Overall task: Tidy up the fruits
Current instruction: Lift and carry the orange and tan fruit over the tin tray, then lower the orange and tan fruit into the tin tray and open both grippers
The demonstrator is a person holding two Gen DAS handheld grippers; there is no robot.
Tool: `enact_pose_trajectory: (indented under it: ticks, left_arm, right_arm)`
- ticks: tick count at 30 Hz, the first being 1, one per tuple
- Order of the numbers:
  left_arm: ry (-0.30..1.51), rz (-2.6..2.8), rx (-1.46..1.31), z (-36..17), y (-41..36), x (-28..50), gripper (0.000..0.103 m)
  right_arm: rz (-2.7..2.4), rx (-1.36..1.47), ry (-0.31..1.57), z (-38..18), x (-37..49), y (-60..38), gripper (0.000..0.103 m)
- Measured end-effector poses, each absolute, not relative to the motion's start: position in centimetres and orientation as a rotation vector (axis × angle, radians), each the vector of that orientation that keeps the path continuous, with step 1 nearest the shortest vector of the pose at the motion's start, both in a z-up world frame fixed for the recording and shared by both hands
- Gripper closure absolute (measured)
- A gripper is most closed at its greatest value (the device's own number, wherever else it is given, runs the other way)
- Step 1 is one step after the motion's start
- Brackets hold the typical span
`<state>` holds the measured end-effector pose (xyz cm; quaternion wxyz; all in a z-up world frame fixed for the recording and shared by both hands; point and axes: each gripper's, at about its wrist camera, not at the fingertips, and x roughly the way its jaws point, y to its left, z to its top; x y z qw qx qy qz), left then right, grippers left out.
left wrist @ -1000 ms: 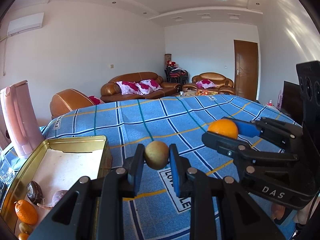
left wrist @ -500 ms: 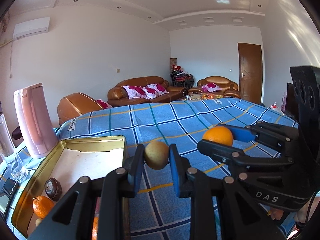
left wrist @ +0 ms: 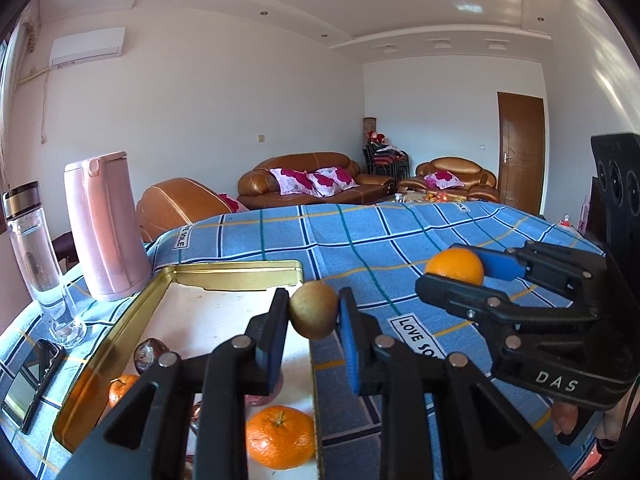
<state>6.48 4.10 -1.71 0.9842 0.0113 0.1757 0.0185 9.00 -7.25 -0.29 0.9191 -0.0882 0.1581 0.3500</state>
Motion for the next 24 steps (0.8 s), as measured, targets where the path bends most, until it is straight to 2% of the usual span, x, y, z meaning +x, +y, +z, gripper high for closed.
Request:
enact_pose_trajectory:
  ticks: [24]
  left_arm:
    - [0.385, 0.216, -0.025, -2.8, 11.4, 4.2, 0.077]
  right_arm:
    - [0.887, -0.237, 0.342, -0.3, 7.1, 0.6, 0.061]
